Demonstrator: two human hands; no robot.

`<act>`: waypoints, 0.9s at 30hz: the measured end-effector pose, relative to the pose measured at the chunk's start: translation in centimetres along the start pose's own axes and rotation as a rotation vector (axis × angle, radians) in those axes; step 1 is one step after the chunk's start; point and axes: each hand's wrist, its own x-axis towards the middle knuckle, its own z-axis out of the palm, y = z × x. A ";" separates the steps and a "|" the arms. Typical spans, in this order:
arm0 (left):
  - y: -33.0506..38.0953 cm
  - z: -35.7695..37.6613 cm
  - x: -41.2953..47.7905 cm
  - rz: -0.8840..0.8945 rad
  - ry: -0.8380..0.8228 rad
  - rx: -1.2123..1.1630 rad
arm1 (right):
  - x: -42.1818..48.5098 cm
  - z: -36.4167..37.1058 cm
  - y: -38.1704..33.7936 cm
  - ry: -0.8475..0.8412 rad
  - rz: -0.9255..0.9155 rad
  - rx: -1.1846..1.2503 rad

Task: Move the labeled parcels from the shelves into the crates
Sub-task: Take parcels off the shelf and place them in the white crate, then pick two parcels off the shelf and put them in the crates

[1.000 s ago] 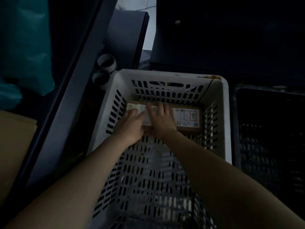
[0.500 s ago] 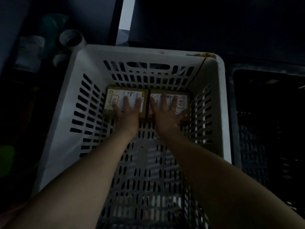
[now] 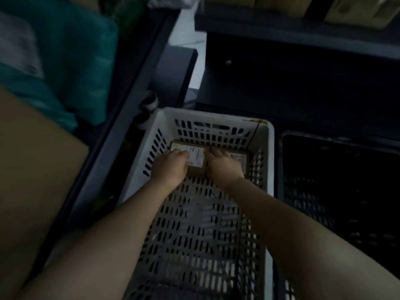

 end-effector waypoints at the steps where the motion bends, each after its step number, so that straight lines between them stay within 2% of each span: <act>1: 0.5 -1.6 -1.3 0.000 0.032 0.012 | -1.2 -1.5 -0.4 0.010 -0.044 0.002; 6: 4.3 -9.4 -11.1 -0.061 0.209 0.079 | -9.5 -8.6 -3.0 0.124 -0.276 -0.011; 13: 10.7 -20.5 -29.9 -0.184 0.445 0.245 | -24.1 -18.1 -8.5 0.487 -0.611 -0.040; 17: 12.0 -28.2 -40.7 -0.286 0.572 0.437 | -31.2 -24.1 -14.6 0.652 -0.836 -0.029; 22: 12.4 -36.1 -54.0 -0.513 0.732 0.546 | -39.9 -29.9 -23.9 0.815 -1.070 0.036; 27: 13.9 -39.2 -68.8 -0.721 0.753 0.693 | -50.4 -31.4 -34.3 0.893 -1.336 0.078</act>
